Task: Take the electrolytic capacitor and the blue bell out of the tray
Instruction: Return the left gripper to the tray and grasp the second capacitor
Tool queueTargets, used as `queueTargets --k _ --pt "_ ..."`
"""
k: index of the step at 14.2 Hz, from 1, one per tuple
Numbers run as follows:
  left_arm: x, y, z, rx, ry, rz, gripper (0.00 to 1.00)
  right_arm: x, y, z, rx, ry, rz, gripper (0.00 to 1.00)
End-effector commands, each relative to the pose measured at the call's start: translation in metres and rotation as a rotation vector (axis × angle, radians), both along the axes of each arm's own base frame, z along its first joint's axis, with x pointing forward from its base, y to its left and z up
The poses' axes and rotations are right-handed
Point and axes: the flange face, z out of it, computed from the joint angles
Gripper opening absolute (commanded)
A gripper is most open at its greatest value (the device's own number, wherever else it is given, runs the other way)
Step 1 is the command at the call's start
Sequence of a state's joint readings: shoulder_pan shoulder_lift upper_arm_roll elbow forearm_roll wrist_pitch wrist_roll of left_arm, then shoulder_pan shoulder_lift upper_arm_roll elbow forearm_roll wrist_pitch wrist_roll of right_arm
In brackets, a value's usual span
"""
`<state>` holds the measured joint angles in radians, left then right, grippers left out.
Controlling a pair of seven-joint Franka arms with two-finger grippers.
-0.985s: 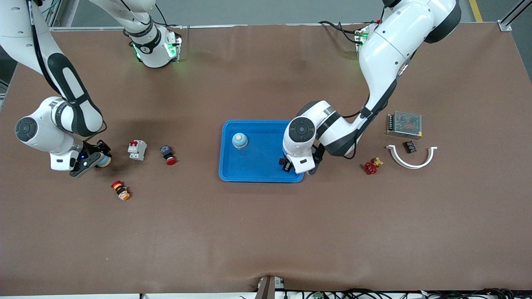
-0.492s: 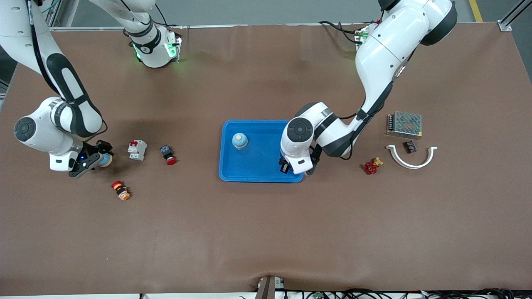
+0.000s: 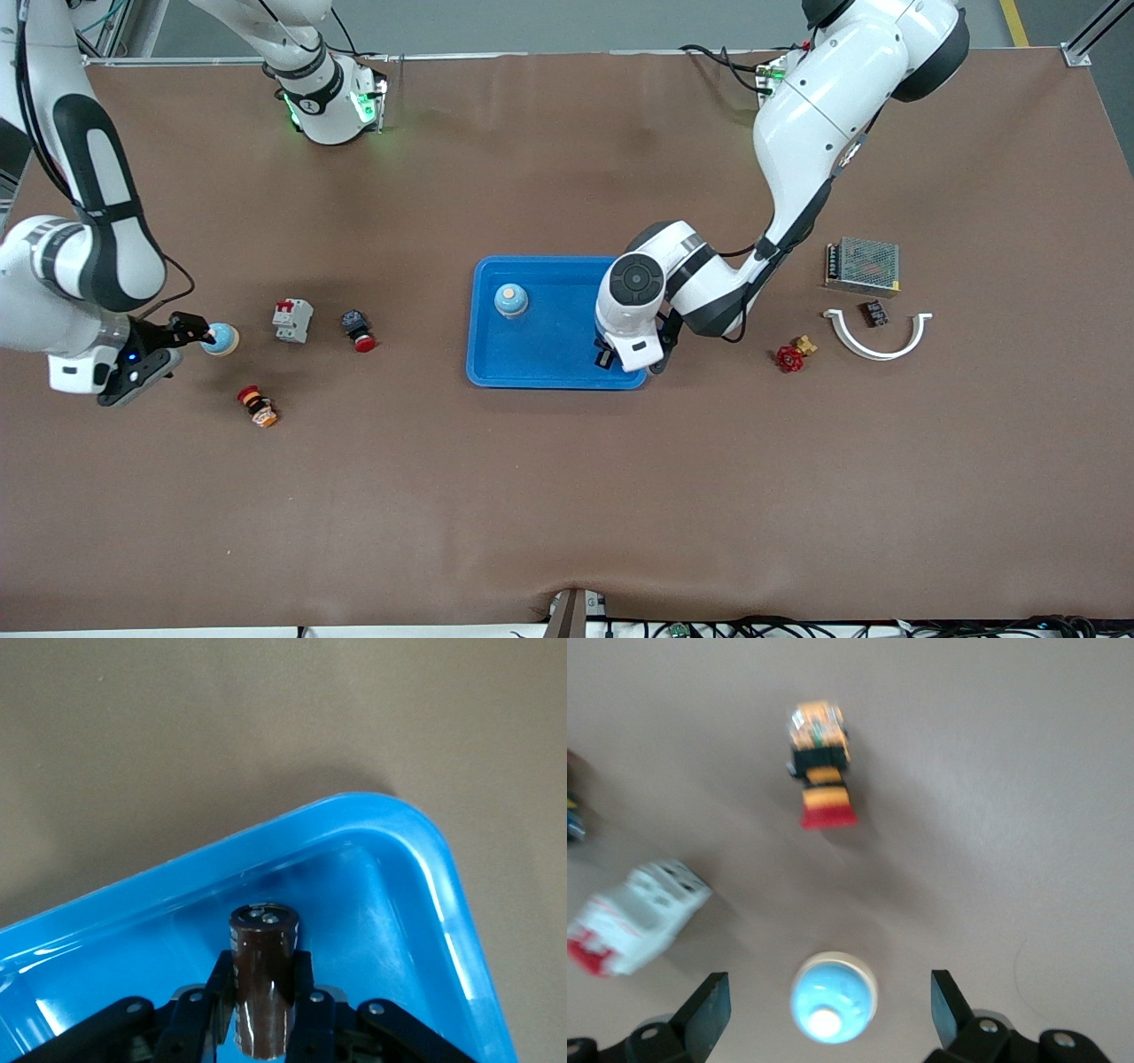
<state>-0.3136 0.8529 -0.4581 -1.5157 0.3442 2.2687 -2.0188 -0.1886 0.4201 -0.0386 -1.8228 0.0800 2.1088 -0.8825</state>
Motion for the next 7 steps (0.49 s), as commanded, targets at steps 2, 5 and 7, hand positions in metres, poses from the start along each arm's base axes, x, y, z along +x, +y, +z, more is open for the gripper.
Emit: queueTargets --k 2,5,7 --pt "0.021 0.006 0.031 -0.015 -0.053 0.023 0.0 0.031 0.079 0.078 -0.03 0.06 -0.166 1.0" --pt "0.032 0.027 0.05 0.019 -0.029 -0.013 0.0 0.036 0.145 0.112 -0.062 0.071 -0.29 1.0" --pt "0.036 0.038 0.071 0.036 -0.024 -0.054 0.0 0.032 0.188 0.123 -0.08 0.066 -0.377 1.0"
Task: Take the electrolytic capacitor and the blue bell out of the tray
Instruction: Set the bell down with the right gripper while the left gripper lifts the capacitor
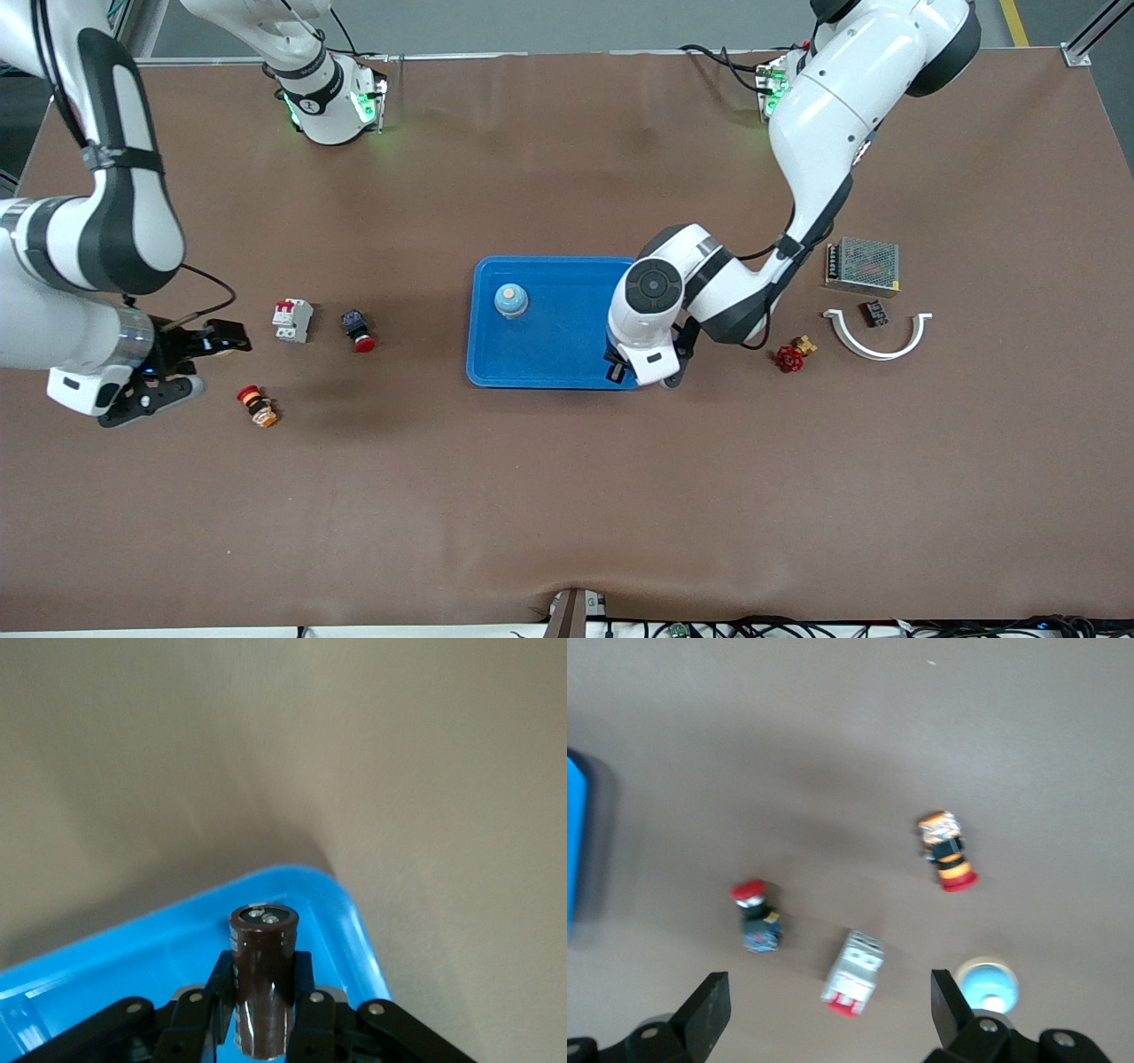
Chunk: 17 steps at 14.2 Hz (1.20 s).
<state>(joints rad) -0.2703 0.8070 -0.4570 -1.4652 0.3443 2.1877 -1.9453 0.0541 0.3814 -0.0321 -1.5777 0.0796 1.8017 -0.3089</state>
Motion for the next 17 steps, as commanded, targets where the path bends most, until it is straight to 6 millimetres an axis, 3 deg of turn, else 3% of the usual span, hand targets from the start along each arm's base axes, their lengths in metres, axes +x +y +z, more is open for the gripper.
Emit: queueTargets --k 1,4,8,10,12,17 --pt "0.006 0.021 0.037 0.029 0.016 -0.044 0.0 -0.008 0.051 0.013 -0.033 0.008 -0.117 1.0" --pt "0.022 0.058 0.081 -0.003 0.047 -0.098 0.0 -0.021 0.119 0.017 -0.067 0.016 -0.22 1.0" --pt "0.038 0.116 0.118 -0.001 0.093 -0.181 0.0 -0.043 0.206 0.017 -0.103 -0.004 -0.35 1.0" --pt "0.045 0.146 0.125 0.011 0.109 -0.223 0.0 -0.054 0.241 0.014 -0.139 -0.053 -0.379 1.0" --pt "0.048 0.174 0.124 0.029 0.156 -0.256 0.0 -0.061 0.262 0.011 -0.146 -0.074 -0.431 1.0" --pt "0.059 0.261 0.123 0.027 0.217 -0.43 0.0 -0.097 0.321 -0.03 -0.122 -0.121 -0.53 1.0"
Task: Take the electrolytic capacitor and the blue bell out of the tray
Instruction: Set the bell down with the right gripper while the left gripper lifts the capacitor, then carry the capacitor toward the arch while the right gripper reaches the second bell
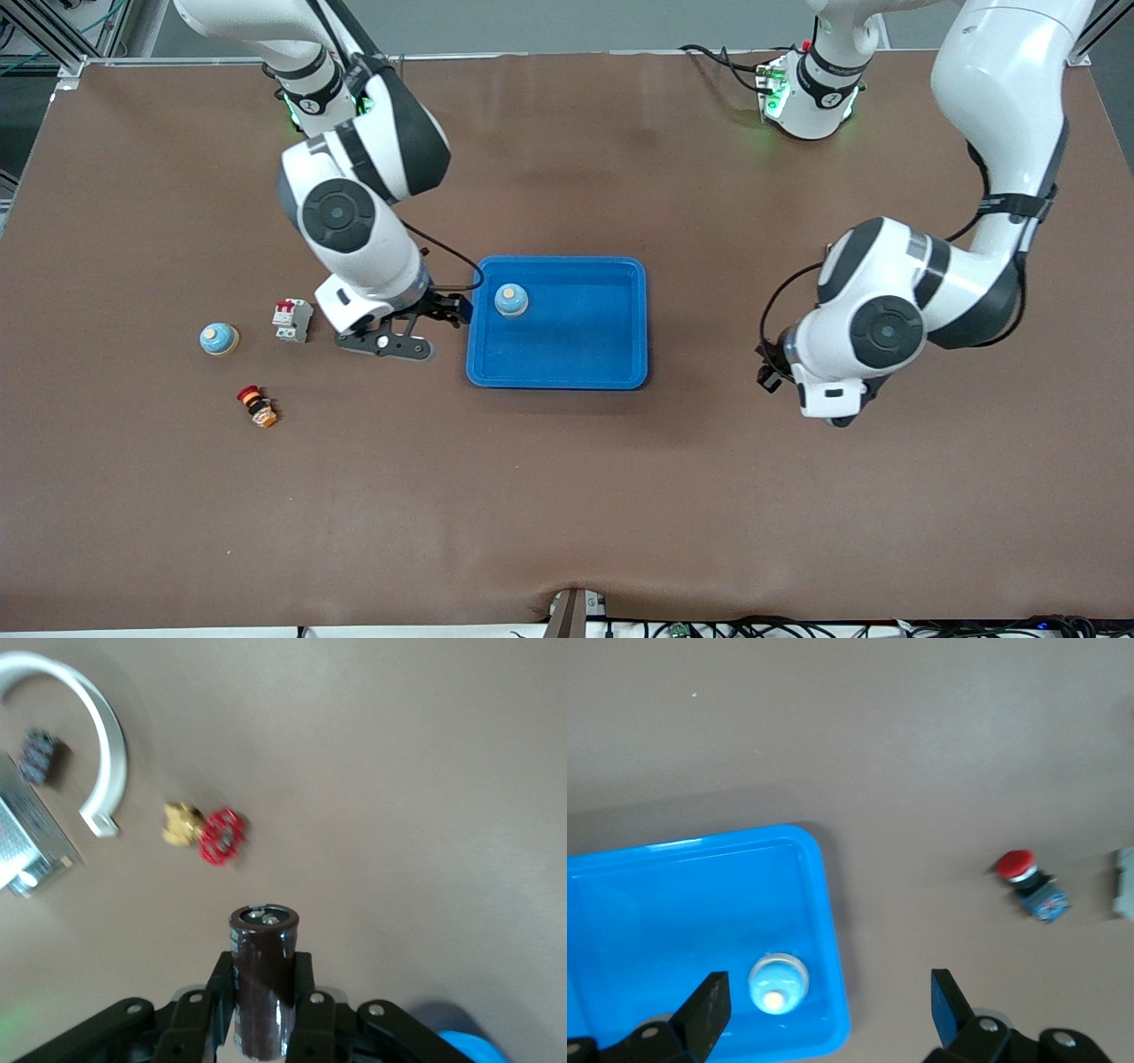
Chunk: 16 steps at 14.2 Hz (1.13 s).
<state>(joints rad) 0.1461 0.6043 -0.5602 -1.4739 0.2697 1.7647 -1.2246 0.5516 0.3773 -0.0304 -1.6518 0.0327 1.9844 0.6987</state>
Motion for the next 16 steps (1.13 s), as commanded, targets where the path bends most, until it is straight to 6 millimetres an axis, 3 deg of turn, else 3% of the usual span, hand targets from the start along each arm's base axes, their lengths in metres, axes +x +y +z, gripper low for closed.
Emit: queueTargets --k 1,7,11,16 --pt "-0.007 0.046 0.006 -0.011 0.036 -0.103 0.0 -0.02 0.02 -0.022 -0.007 -0.032 -0.035 1.0" --pt "0.006 0.146 -0.005 -0.065 0.056 -0.27 0.0 -0.046 0.047 -0.065 -0.009 -0.042 -0.02 1.0" --pt "0.012 0.177 -0.018 -0.023 0.045 -0.316 0.0 -0.069 0.06 -0.106 -0.018 -0.041 -0.006 1.0" --pt "0.023 0.196 -0.043 -0.001 -0.002 -0.322 0.0 -0.098 0.06 -0.145 0.0 -0.063 0.023 1.0"
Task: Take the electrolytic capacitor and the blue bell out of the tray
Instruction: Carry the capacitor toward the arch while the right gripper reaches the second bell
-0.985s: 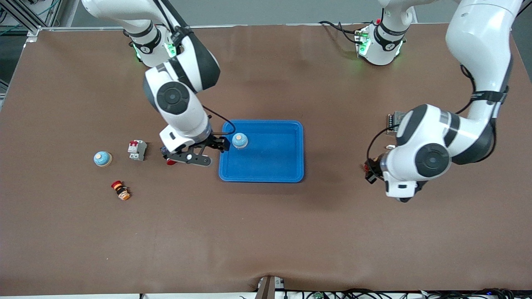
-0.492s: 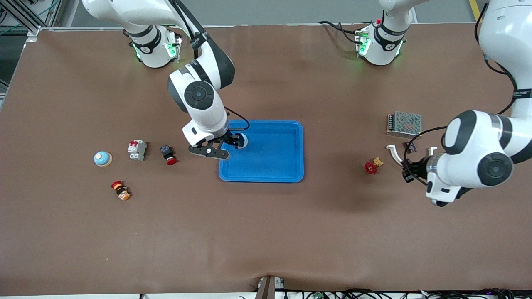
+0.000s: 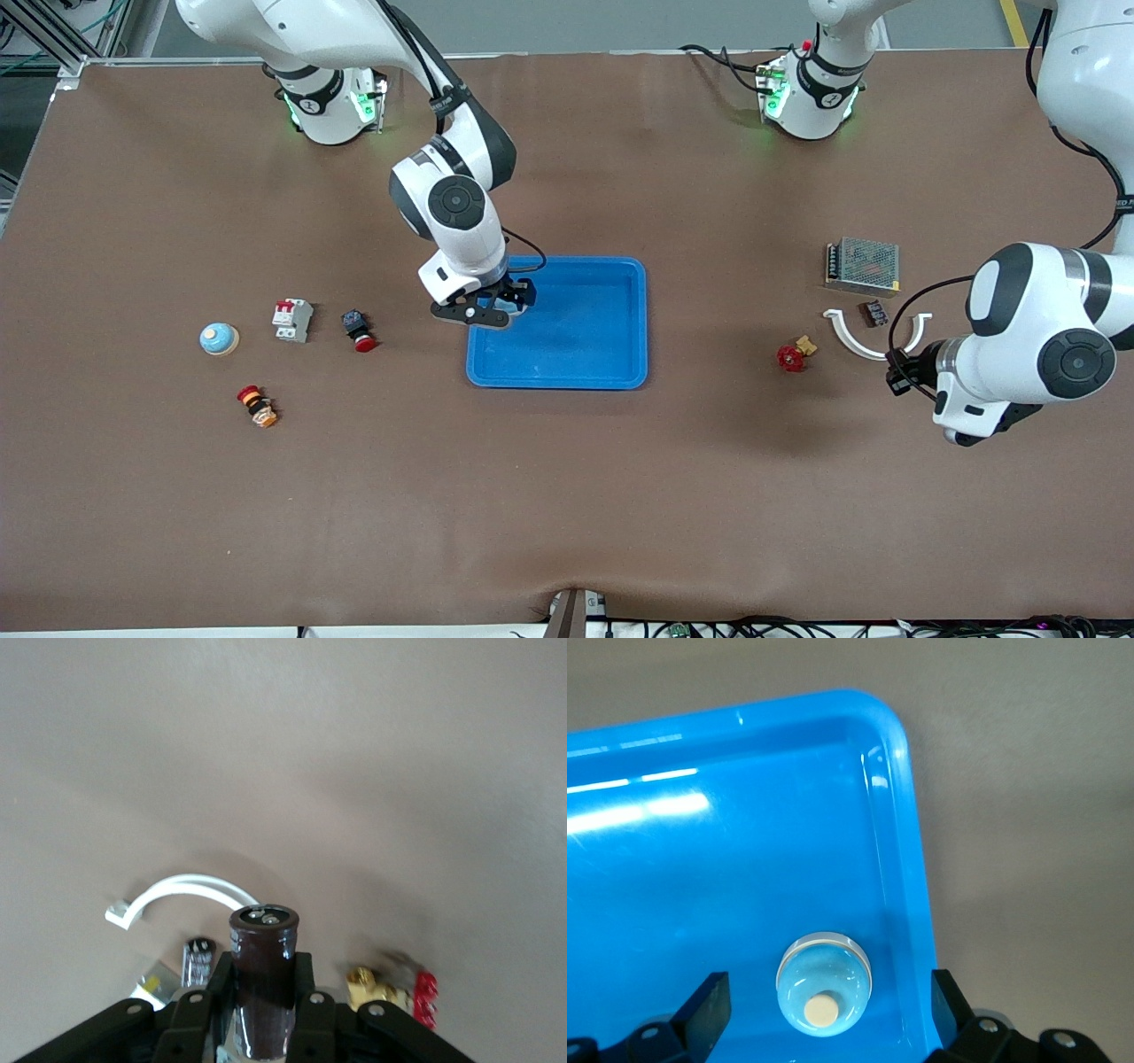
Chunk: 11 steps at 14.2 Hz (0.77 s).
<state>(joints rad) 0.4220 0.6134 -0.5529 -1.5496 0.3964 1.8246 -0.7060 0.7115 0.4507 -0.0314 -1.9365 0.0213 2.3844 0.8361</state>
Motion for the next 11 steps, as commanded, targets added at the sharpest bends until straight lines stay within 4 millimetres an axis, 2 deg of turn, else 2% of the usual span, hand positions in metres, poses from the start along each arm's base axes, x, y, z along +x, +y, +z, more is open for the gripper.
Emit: queueTargets --k 1,5,6,7,9,11 --pt "0.005 0.008 -0.012 -0.001 -0.037 -0.021 0.0 -0.017 0.002 -0.012 -0.005 -0.02 0.009 1.0" --pt "0.012 0.025 -0.035 -0.019 -0.072 -0.004 0.0 -0.039 0.027 -0.044 -0.007 -0.032 -0.004 1.0" --pt "0.012 0.024 -0.042 -0.021 -0.079 -0.01 0.0 -0.043 0.03 -0.049 -0.017 -0.034 0.002 1.0" --pt "0.013 0.026 -0.047 -0.03 -0.096 -0.008 0.0 -0.043 0.029 -0.052 -0.028 -0.038 0.003 1.0" --pt "0.013 0.037 -0.069 -0.033 -0.129 -0.005 0.0 -0.043 0.027 -0.061 -0.04 -0.041 0.013 1.0" --pt "0.006 0.04 -0.082 -0.019 -0.134 -0.016 0.0 -0.042 0.027 -0.068 -0.031 -0.049 0.013 1.0"
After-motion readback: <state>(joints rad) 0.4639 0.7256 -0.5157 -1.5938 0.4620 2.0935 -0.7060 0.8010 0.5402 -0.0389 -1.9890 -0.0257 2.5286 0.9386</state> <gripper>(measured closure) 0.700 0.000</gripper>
